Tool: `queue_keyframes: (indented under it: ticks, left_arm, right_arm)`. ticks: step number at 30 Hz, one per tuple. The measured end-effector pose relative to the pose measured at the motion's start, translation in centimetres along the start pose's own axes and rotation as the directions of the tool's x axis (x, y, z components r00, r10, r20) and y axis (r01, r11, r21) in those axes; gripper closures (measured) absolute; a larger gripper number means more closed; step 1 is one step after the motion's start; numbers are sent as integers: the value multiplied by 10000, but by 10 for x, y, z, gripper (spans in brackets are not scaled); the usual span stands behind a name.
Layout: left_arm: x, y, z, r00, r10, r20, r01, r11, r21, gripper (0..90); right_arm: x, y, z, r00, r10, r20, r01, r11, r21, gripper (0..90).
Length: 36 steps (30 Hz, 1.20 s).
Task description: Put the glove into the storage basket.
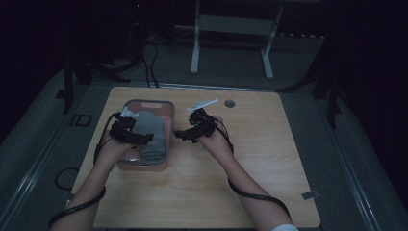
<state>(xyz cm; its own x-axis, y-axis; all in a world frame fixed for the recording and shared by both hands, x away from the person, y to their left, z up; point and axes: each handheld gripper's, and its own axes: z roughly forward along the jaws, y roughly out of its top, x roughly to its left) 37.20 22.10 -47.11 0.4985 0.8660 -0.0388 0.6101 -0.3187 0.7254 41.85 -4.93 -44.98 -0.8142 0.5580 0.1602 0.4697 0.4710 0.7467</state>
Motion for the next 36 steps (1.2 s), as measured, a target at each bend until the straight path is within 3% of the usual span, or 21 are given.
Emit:
queue_keyframes:
  ticks: [4,7,10,15,17,22,24,27,28,30,31,32,34,35,36]
  left_arm:
    - [-14,-3,-5,9991,394,126,-383,9964,-761,96]
    - [-26,-4,-9,9976,558,413,-512,9932,-1046,97]
    - [-38,-4,-15,9960,817,367,-763,9886,-1299,102]
    - [-63,-2,-26,9895,1236,747,-1072,9753,-1933,102]
    - [-74,-2,-29,9837,1517,961,-1284,9682,-2146,102]
    - [-103,-3,-28,9627,2311,1403,-1947,9526,-2336,102]
    - [-113,-4,-25,9536,2481,1707,-2041,9491,-2397,102]
    - [-127,-6,-20,9392,2869,1885,-2336,9365,-2616,103]
    - [-130,-8,-18,9313,3062,1970,-2466,9285,-2776,102]
    - [-139,-11,-11,9189,3274,2201,-2573,9203,-2948,102]
    - [-142,-12,-8,9127,3365,2319,-2661,9200,-2876,102]
    - [-142,-12,-8,9127,3365,2319,-2661,9200,-2876,102]
    - [-149,-15,0,9032,3451,2550,-2744,9214,-2752,102]
    - [-149,-15,0,9032,3451,2550,-2744,9214,-2752,102]
    - [-157,-19,7,8948,3530,2734,-2808,9210,-2702,102]
  right_arm:
    - [-2,-11,-9,9999,-117,60,118,9998,-150,159]
    - [-3,-19,-14,9995,-301,16,301,9994,-150,158]
    - [-3,-28,-20,9991,-416,-81,414,9990,-176,158]
    - [-4,-46,-33,9972,-747,-104,746,9971,-121,152]
    - [-5,-54,-39,9963,-854,-109,852,9963,-136,151]
    - [-6,-70,-55,9940,-1091,-66,1088,9934,-352,150]
    - [-8,-76,-62,9931,-1166,-93,1161,9923,-439,151]
    - [-12,-86,-71,9917,-1270,-173,1257,9899,-659,150]
    - [-13,-90,-74,9916,-1277,-187,1263,9898,-656,151]
    - [-16,-99,-79,9903,-1381,-173,1368,9887,-609,142]
    - [-17,-103,-80,9895,-1438,-126,1429,9882,-550,142]
    - [-17,-103,-80,9895,-1438,-126,1429,9882,-550,142]
    - [-19,-112,-83,9887,-1480,-216,1468,9878,-517,141]
    - [-19,-112,-83,9887,-1480,-216,1468,9878,-517,141]
    - [-20,-115,-84,9885,-1494,-218,1483,9879,-460,141]
